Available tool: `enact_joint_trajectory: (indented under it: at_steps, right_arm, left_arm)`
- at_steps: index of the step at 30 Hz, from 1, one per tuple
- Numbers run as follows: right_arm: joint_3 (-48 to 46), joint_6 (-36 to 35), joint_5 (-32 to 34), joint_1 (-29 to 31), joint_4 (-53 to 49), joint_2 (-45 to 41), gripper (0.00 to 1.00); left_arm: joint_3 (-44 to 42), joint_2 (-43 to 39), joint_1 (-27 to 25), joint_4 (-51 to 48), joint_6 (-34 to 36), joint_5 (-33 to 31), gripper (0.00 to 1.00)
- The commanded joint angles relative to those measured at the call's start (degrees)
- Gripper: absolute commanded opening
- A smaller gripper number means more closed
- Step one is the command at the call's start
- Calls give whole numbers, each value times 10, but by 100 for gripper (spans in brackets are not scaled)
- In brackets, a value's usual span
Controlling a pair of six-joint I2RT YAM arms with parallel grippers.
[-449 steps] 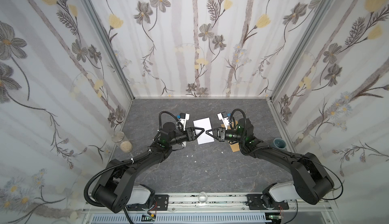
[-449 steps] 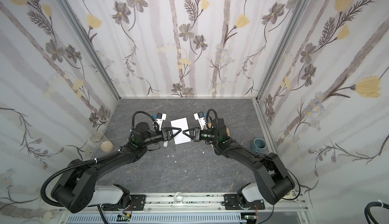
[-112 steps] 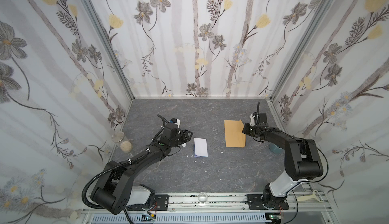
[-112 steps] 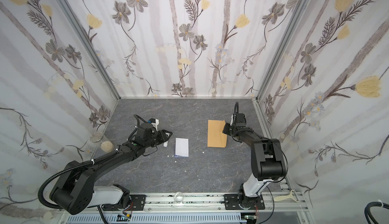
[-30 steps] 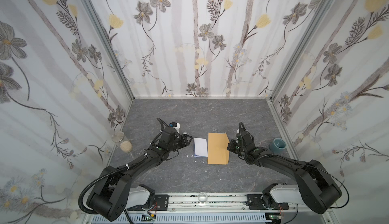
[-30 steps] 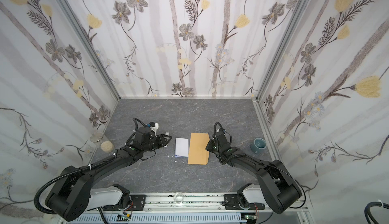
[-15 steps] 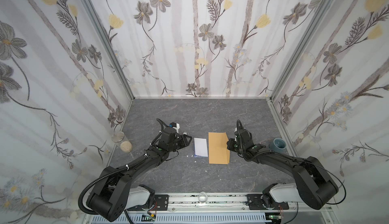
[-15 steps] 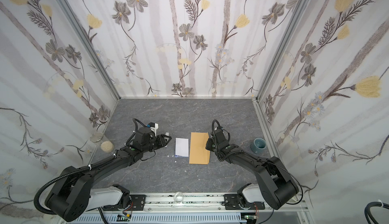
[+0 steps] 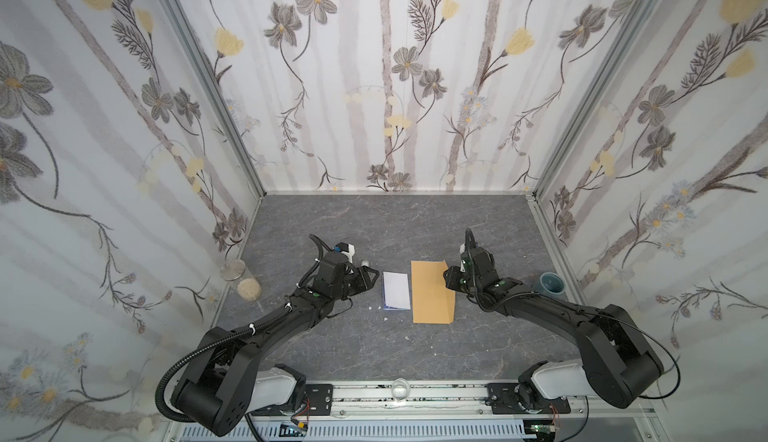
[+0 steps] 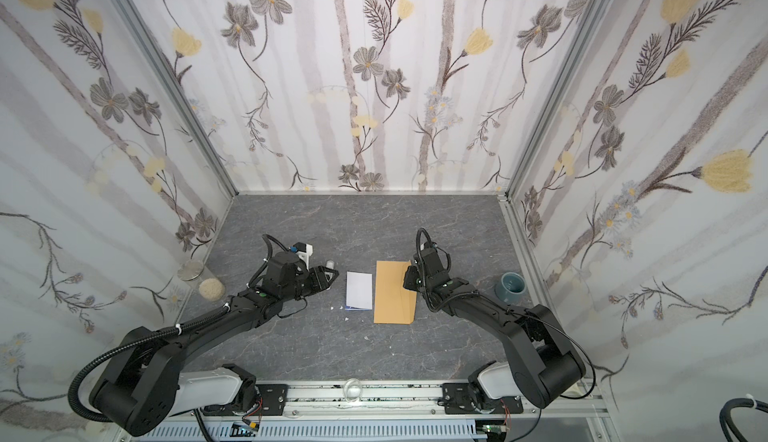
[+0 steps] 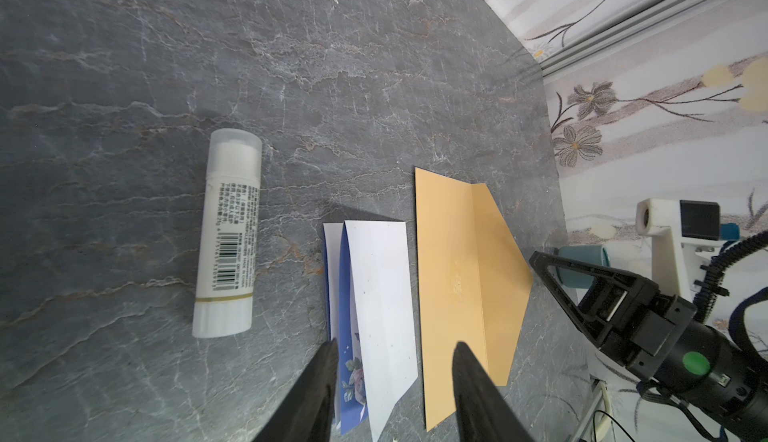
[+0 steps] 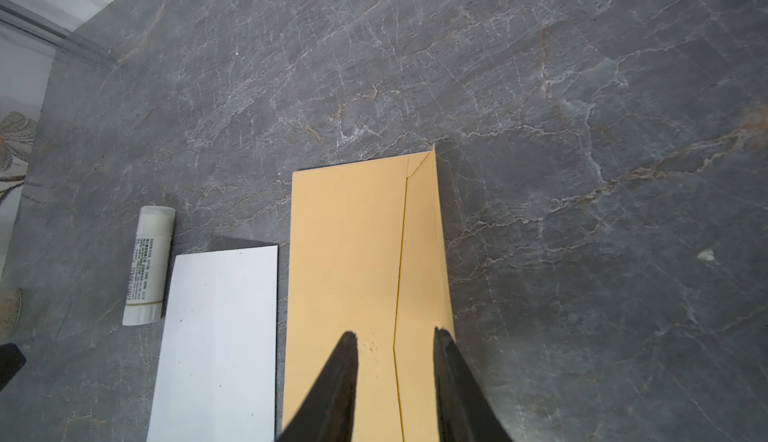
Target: Place the letter into the envelope and seal it
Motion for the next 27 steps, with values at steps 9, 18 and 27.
enact_joint_trajectory:
  at_steps: [9, 18, 27]
  right_arm:
    - [28, -20, 4, -1, 2, 35, 36]
    - [60, -51, -5, -28, -9, 44, 42]
    - [91, -70, -51, -51, -1, 107, 44]
  left_arm:
    - [-13, 24, -1, 12, 2, 13, 46]
    - [-14, 21, -1, 11, 1, 8, 46]
    - [-10, 23, -1, 11, -3, 0, 46]
